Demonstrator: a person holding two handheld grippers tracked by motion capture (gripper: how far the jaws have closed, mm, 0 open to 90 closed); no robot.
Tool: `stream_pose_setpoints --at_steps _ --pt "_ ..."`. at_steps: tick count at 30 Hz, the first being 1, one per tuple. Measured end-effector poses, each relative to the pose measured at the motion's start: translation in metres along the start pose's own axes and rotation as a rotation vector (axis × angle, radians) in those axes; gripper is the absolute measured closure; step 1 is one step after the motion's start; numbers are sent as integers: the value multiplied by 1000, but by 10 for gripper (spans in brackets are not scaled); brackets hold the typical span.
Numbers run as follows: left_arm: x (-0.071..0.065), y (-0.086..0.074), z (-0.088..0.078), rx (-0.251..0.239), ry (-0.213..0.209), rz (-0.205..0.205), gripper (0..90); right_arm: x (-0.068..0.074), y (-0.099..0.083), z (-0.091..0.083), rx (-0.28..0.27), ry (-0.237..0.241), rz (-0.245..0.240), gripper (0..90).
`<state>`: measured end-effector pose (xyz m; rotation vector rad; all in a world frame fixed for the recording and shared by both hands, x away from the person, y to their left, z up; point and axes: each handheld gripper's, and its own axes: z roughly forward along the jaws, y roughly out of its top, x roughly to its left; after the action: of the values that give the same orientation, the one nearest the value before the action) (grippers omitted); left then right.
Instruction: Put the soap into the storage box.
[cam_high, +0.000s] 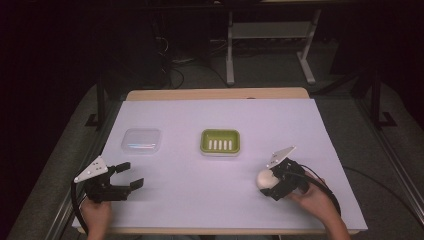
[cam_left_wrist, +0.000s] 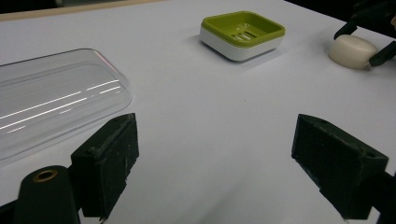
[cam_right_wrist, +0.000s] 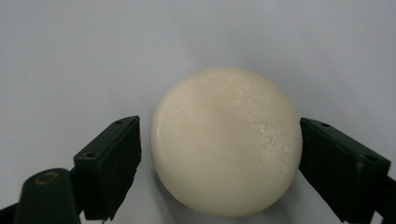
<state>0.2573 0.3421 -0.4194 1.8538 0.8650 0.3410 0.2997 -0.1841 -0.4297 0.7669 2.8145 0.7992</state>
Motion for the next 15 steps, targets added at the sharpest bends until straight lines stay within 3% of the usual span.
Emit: stream_pose_setpoints --at_steps 15 --pt "0 0 1 6 -2 0 145 3 0 6 22 -20 -11 193"
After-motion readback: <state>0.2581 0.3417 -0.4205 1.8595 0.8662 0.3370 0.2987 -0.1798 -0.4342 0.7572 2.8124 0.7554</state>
